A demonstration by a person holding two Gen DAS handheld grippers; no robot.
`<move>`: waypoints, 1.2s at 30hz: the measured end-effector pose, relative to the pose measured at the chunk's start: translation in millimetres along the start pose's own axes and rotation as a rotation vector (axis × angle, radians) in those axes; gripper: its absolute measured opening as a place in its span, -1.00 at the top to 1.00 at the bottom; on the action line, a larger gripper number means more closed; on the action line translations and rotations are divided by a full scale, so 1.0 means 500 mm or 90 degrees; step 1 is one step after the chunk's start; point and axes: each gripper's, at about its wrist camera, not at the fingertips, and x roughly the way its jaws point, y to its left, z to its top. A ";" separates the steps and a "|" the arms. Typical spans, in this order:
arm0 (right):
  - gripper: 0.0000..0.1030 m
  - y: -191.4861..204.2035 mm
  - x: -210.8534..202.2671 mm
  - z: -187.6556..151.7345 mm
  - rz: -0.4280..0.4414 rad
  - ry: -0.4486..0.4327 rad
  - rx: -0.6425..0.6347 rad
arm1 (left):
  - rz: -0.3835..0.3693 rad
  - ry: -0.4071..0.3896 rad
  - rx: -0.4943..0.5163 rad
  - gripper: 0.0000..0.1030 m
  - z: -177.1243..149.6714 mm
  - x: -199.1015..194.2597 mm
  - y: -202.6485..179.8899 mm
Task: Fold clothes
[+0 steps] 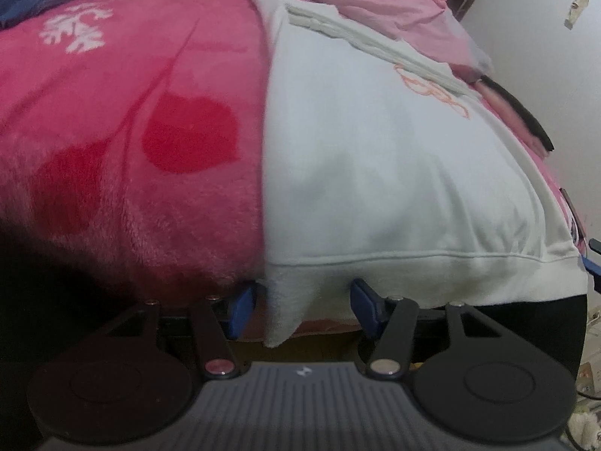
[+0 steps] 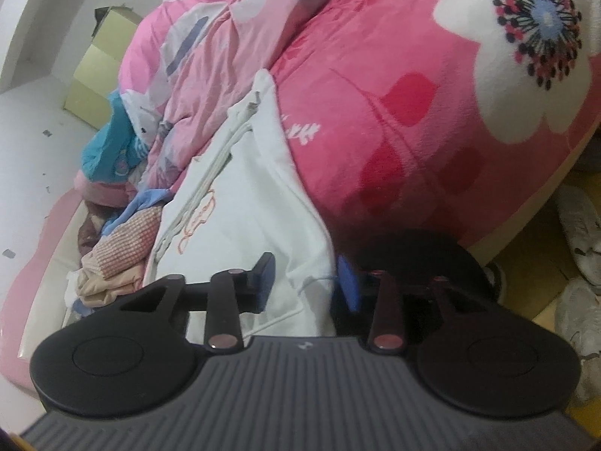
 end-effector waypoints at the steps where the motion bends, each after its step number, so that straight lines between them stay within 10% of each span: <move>1: 0.21 0.000 0.003 0.001 -0.002 0.001 -0.001 | -0.002 0.002 -0.006 -0.11 0.001 0.004 0.003; 15: 0.27 0.041 0.065 0.001 -0.017 0.101 -0.112 | 0.009 -0.005 -0.002 -0.09 0.006 0.024 -0.009; 26: 0.94 0.108 0.098 -0.072 -0.094 0.159 -0.341 | -0.023 -0.012 -0.081 0.81 -0.027 0.008 0.015; 36: 0.95 0.124 0.017 -0.031 0.073 0.067 -0.231 | -0.166 -0.122 -0.161 0.87 -0.004 -0.117 0.032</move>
